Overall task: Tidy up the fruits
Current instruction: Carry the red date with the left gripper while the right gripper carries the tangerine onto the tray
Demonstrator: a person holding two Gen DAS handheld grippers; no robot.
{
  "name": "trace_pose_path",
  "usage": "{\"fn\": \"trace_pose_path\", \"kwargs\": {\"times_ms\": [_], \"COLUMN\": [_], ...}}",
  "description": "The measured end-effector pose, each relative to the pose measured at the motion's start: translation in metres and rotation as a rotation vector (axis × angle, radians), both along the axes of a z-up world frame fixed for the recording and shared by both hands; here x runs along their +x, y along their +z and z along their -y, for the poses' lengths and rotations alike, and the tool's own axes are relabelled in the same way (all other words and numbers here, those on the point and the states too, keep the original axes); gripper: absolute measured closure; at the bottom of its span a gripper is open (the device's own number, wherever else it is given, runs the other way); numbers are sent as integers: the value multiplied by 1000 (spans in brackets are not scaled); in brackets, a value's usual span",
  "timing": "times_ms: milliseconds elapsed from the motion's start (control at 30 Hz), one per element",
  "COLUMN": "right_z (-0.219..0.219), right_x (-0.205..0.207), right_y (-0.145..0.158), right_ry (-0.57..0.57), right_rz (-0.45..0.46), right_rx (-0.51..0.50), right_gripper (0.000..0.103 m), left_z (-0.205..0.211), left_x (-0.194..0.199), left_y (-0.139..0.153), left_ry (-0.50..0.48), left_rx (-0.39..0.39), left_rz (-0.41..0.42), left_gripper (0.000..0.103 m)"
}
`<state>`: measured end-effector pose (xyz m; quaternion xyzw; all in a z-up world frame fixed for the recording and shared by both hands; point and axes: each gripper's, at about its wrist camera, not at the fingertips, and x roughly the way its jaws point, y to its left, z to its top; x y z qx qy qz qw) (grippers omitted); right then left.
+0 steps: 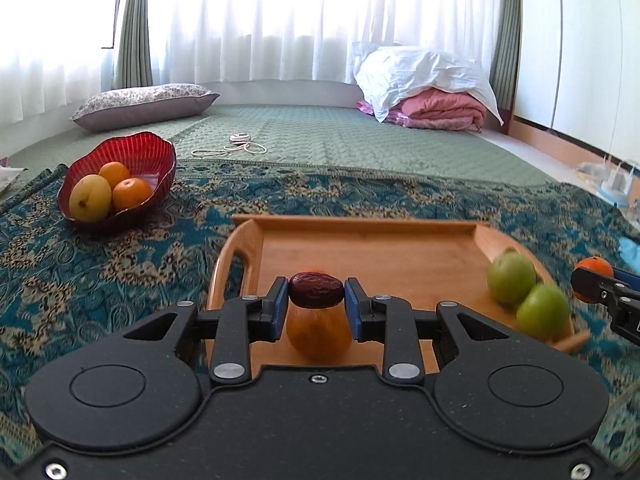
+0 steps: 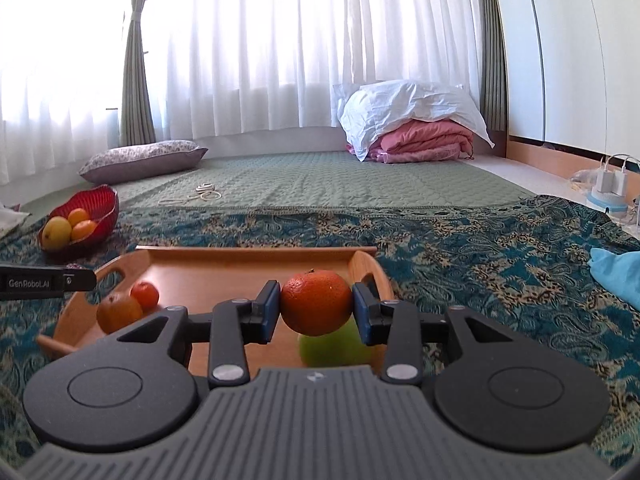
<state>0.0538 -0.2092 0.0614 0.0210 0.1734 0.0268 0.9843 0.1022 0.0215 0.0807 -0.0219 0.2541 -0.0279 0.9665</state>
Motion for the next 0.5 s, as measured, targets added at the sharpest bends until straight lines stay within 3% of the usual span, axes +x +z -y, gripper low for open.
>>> {"fn": "trace_pose_path", "kwargs": {"times_ms": [267,500], "right_z": [11,23], "right_x": [61,120], "right_y": [23,20], "right_ry": [4,21], "right_rz": [-75,-222], "right_rx": [20,87], "right_gripper": [60,60], "left_z": [-9,-14], "left_x": [63,123], "left_y": [14,2], "left_ry": [4,8], "left_rx": [-25,-68], "left_rz": [-67,-198], "left_gripper": [75,75]}}
